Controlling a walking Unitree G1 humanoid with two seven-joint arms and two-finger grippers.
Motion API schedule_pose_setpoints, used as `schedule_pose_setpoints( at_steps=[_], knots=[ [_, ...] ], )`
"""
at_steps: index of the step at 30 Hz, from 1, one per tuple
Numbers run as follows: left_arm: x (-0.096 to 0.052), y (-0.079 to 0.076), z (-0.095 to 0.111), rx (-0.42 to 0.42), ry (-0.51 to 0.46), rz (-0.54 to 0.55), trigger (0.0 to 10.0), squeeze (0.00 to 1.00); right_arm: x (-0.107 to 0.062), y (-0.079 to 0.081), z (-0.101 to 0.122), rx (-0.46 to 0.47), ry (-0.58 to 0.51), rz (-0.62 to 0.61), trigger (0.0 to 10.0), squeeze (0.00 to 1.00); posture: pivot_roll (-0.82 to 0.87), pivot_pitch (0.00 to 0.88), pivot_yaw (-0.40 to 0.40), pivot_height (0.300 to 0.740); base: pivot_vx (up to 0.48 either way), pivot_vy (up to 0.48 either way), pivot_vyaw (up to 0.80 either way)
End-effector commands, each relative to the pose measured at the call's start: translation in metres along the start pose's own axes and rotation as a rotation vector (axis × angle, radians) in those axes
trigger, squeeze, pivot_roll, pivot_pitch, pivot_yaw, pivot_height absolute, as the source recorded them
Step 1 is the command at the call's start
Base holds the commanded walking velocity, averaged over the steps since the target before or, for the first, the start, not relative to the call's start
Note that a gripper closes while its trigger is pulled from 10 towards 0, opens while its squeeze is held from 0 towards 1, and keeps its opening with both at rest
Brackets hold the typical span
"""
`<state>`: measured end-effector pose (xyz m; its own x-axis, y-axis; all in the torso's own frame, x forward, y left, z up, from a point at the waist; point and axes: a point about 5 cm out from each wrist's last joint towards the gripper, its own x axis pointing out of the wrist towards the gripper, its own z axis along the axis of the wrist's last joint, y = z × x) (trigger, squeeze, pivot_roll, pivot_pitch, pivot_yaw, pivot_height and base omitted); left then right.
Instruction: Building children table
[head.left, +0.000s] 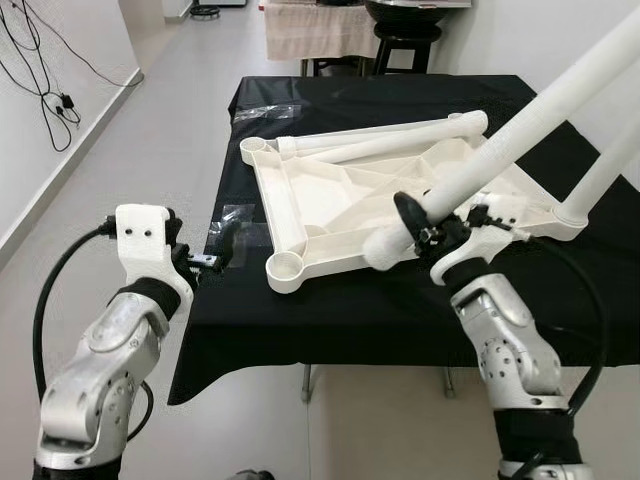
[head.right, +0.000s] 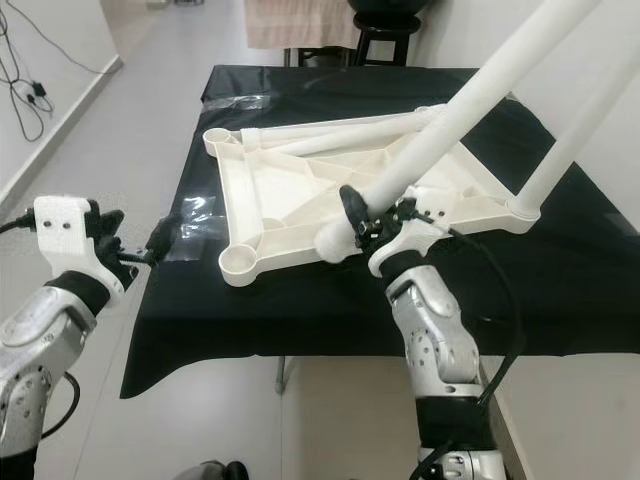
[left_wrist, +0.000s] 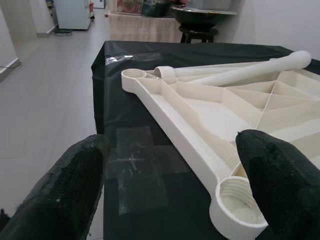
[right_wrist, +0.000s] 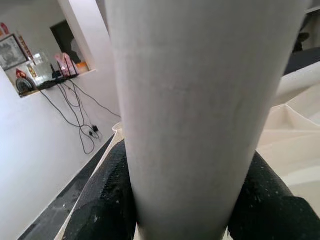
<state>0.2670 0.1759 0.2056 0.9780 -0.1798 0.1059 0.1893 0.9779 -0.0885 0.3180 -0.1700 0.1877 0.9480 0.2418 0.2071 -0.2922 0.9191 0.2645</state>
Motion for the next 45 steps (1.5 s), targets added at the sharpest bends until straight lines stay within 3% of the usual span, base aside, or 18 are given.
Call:
schedule_pose_setpoints(
  at_steps=[1, 6, 15, 23, 45],
  knots=[
    [-0.003, -0.002, -0.001, -0.025, -0.013, -0.022, 10.0, 0.00, 0.000, 0.001, 0.002, -0.013, -0.026, 0.008, 10.0, 0.00, -0.01, 0.067, -0.016, 0.740, 0.000, 0.000, 0.00],
    [-0.004, -0.005, -0.001, -0.027, -0.030, -0.040, 10.0, 0.00, 0.003, 0.002, 0.005, -0.018, -0.038, 0.013, 10.0, 0.00, -0.01, 0.066, -0.017, 0.740, 0.000, 0.000, 0.00],
    [-0.004, -0.002, -0.006, 0.013, -0.023, 0.080, 10.0, 0.00, 0.010, 0.006, 0.005, -0.003, -0.045, 0.023, 10.0, 0.00, -0.01, 0.066, -0.017, 0.740, 0.000, 0.000, 0.00],
    [-0.011, -0.008, -0.017, 0.006, -0.002, -0.042, 10.0, 0.00, 0.009, 0.003, 0.000, -0.016, -0.037, 0.022, 10.0, 0.00, 0.00, 0.069, -0.020, 0.740, 0.000, 0.000, 0.00],
    [-0.010, -0.006, -0.015, -0.006, -0.030, -0.055, 10.0, 0.00, 0.011, 0.006, 0.002, -0.050, -0.052, 0.043, 10.0, 0.00, 0.00, 0.066, -0.014, 0.740, 0.000, 0.000, 0.00]
  ],
)
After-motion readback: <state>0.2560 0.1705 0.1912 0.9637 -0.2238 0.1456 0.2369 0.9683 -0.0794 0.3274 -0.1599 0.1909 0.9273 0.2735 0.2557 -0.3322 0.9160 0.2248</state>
